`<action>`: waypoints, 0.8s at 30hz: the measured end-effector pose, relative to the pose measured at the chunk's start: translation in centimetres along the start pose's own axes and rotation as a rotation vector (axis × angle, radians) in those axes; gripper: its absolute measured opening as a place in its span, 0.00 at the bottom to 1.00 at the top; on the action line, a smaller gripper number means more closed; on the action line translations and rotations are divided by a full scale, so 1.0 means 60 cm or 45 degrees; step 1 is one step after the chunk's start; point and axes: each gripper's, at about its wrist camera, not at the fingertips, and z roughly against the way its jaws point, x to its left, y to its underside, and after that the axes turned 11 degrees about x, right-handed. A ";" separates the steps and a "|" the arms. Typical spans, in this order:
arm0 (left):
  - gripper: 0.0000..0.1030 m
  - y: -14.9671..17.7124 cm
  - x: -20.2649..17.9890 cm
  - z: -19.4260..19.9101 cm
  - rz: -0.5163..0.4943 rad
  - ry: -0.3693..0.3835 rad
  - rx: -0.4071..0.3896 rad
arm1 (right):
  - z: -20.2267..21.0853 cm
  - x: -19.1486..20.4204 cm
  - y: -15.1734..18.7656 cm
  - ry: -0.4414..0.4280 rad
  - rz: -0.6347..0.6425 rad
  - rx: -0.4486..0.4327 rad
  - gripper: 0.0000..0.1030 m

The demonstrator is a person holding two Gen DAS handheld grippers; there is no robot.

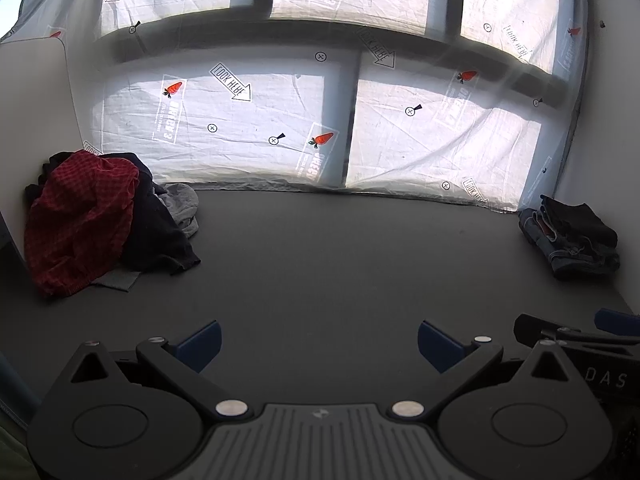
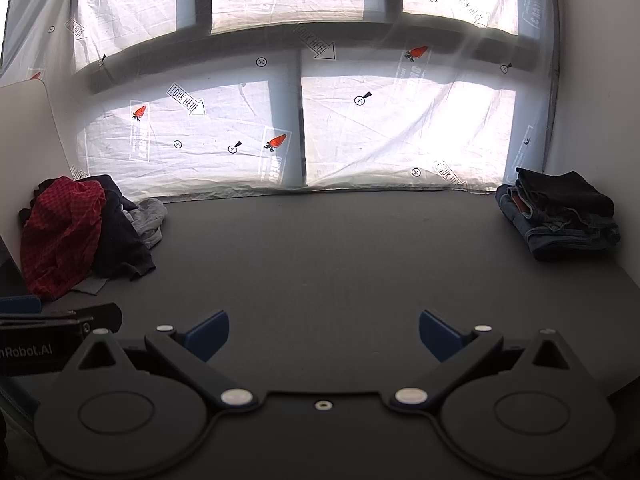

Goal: Fold clothes

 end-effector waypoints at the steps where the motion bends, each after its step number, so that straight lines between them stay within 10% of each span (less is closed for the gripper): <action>1: 1.00 0.000 0.001 0.000 0.001 0.001 0.000 | 0.000 0.000 0.000 -0.001 -0.001 -0.001 1.00; 24: 1.00 -0.003 0.009 -0.001 -0.008 0.006 0.002 | 0.000 0.003 -0.009 0.005 0.005 0.011 1.00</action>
